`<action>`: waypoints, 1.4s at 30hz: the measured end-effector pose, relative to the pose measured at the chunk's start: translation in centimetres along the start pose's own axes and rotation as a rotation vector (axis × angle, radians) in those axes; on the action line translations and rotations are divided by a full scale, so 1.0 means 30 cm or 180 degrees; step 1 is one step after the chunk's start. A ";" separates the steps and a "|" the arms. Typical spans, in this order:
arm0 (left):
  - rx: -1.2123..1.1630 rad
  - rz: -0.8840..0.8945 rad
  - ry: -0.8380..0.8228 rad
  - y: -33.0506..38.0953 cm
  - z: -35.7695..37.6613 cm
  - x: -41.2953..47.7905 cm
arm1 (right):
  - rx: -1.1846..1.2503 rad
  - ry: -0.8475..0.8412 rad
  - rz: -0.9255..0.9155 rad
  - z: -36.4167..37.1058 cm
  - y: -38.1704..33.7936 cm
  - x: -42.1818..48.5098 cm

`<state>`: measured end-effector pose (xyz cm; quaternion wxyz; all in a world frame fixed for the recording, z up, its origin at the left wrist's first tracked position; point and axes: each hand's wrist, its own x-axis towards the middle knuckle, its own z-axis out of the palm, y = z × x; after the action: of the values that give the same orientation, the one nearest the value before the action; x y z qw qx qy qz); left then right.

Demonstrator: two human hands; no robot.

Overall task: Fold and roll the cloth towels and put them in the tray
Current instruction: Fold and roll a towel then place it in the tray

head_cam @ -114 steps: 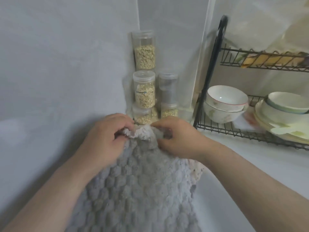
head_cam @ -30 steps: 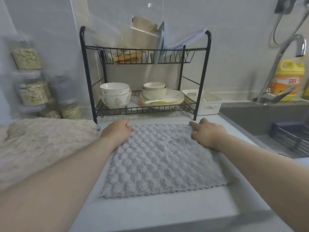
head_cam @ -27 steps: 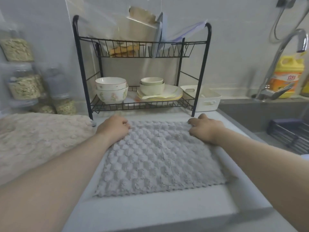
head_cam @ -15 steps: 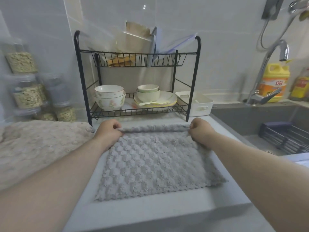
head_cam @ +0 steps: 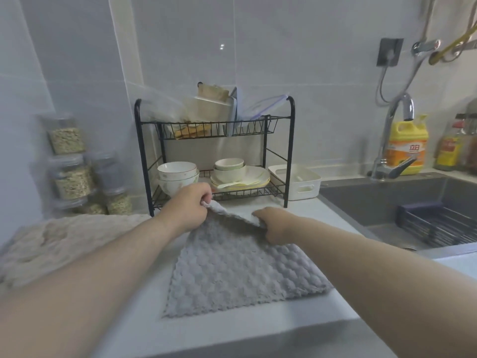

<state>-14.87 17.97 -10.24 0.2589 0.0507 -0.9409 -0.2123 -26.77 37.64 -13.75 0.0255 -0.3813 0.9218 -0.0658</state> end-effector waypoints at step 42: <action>0.0232 -0.0956 -0.0074 0.076 0.005 -0.539 | 0.0220 0.1675 -0.0225 0.143 0.083 -0.522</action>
<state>-0.99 23.41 -16.91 0.2112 0.1979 -0.9328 -0.2149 -17.00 50.01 -18.41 -0.2044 -0.3818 0.8800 -0.1950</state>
